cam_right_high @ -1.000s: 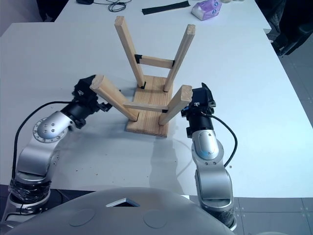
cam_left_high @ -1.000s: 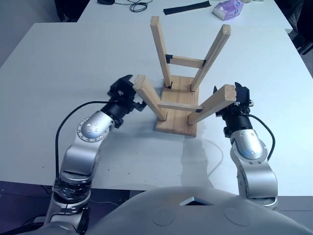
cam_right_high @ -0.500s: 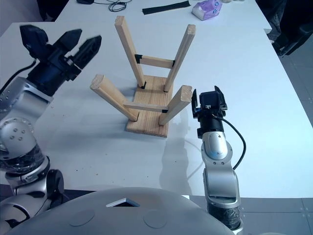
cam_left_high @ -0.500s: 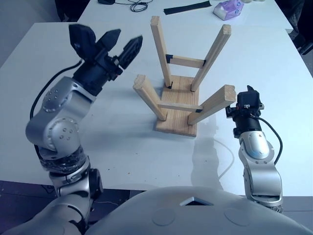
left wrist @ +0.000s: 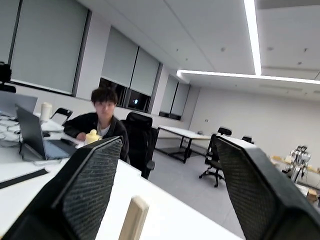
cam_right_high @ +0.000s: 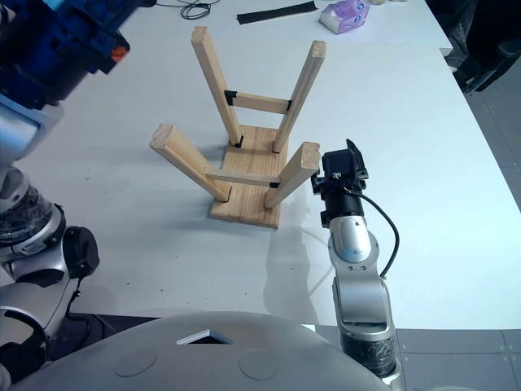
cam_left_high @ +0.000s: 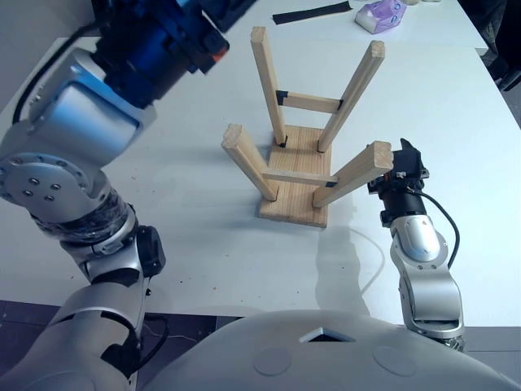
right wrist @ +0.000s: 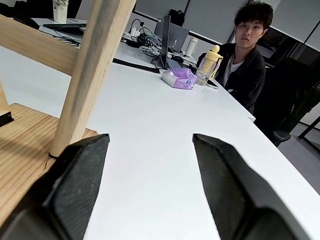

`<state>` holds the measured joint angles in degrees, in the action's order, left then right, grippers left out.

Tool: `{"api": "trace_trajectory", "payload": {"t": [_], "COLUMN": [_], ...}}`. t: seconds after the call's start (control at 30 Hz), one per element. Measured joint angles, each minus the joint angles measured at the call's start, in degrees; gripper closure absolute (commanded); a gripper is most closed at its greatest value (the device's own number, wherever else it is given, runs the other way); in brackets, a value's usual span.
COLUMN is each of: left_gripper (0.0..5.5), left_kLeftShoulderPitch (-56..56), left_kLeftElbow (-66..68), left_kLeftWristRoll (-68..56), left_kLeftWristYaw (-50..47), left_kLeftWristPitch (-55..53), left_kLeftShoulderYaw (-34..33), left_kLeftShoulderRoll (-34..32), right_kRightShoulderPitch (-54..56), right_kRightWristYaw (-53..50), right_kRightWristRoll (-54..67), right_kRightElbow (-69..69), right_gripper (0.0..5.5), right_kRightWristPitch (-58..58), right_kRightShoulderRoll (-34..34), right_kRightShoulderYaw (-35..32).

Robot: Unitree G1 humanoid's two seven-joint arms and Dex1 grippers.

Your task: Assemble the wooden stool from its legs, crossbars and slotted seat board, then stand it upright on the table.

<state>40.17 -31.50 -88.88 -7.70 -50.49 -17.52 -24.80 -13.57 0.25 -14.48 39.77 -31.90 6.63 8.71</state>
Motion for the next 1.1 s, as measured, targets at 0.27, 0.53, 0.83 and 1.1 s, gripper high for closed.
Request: {"api": "trace_trajectory", "payload": {"t": [0.27,0.53,0.83,1.1], "left_gripper": [2.07,2.07,2.07,2.07], "left_kLeftShoulderPitch": [-21.38,-19.91,-1.68,-12.61], "left_kLeftElbow": [-6.50,-2.80,6.08,17.52], "left_kLeftWristRoll": [10.05,16.18,5.46,31.86], "left_kLeftWristYaw": [4.36,8.97,7.84,29.91], "left_kLeftWristPitch": [3.77,8.66,9.22,18.21], "left_kLeftShoulderYaw": [12.95,14.93,4.52,6.29], "left_kLeftShoulderRoll": [2.56,3.20,-1.56,-12.90], "right_kRightShoulderPitch": [-0.35,-0.38,-1.81,-8.18], "right_kRightWristYaw": [0.39,0.57,1.35,16.19], "right_kRightWristRoll": [-0.02,-0.02,0.10,3.53], "right_kRightElbow": [-0.56,-0.61,-0.59,-0.14], "right_gripper": [2.40,2.40,2.40,2.40], "right_kRightWristPitch": [0.11,0.11,0.50,-0.65], "right_kRightShoulderRoll": [0.03,-0.10,1.26,13.33], "right_kRightShoulderYaw": [1.23,1.94,-0.59,-1.99]}}
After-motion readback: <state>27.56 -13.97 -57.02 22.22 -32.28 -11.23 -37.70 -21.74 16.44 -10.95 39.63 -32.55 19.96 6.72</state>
